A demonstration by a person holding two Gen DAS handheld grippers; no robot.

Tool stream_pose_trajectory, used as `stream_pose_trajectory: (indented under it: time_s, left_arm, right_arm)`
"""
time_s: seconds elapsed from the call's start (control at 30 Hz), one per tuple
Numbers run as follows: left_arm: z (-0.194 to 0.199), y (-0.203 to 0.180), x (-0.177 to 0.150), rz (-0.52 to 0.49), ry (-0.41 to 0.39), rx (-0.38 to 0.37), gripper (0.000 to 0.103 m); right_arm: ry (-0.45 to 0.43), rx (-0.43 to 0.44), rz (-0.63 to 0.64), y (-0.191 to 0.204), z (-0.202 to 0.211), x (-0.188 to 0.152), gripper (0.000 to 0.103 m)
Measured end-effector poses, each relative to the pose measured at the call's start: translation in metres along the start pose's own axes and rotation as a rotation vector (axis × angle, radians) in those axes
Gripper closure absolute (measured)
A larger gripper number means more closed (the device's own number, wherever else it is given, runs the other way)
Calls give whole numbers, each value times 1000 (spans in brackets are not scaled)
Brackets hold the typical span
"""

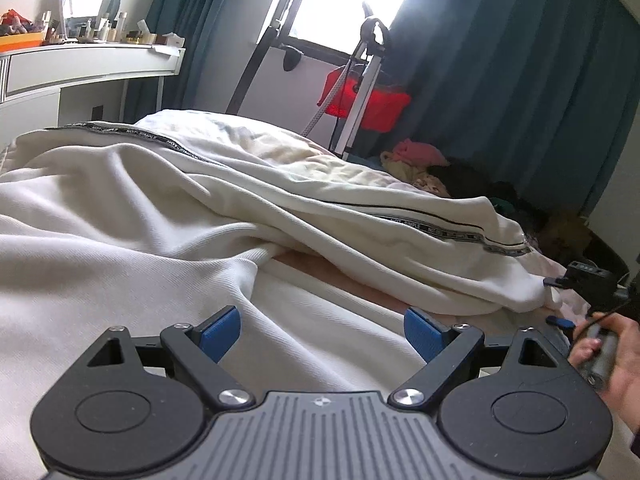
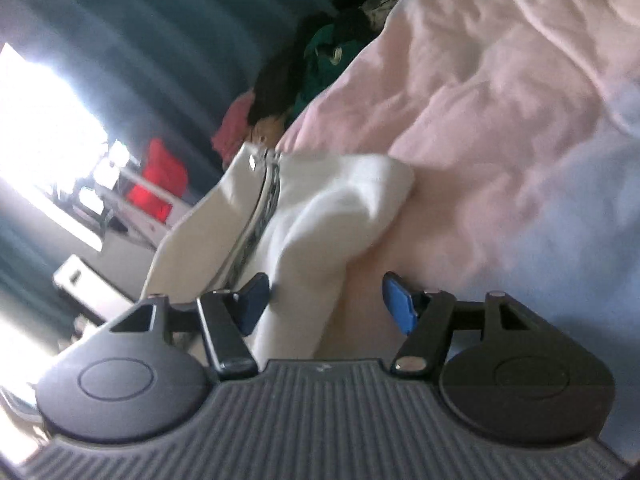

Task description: Fold clothes

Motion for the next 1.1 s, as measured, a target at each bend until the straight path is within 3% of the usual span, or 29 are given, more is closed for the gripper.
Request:
stream_pose_trajectory:
  time_s: [0.13, 0.2, 0.3, 0.57, 0.7, 0.83, 1.1]
  left_arm:
    - [-14, 1, -2, 10, 5, -7, 13]
    - [-23, 1, -3, 8, 10, -4, 12]
    - [-30, 1, -3, 5, 12, 2, 12]
    - [-9, -5, 2, -37, -51, -42, 12]
    - [8, -10, 3, -69, -88, -71, 12]
    - [28, -17, 4, -109, -125, -97, 12]
    - [36, -24, 2, -140, -115, -108, 12]
  right_arm:
    - [-20, -13, -34, 0, -35, 12, 61]
    - [-16, -71, 29, 5, -47, 16, 85]
    - [-72, -85, 86, 14, -44, 23, 94]
    - [-248, -79, 197, 50, 24, 53, 96]
    - [-309, -122, 238, 48, 68, 61, 96]
    - [-359, -193, 226, 14, 103, 63, 96]
    - [-298, -338, 165, -83, 134, 39, 96]
Point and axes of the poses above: each gripper's, at about its wrist camera, not at the fingertips, and z roughly against the way its jaws point, y to its left, x to its top, the point moved 4 cm from there along -z, roughly the way its jaws point, and after that the axes turned 6 degrees about x, right-handed, at the moved point
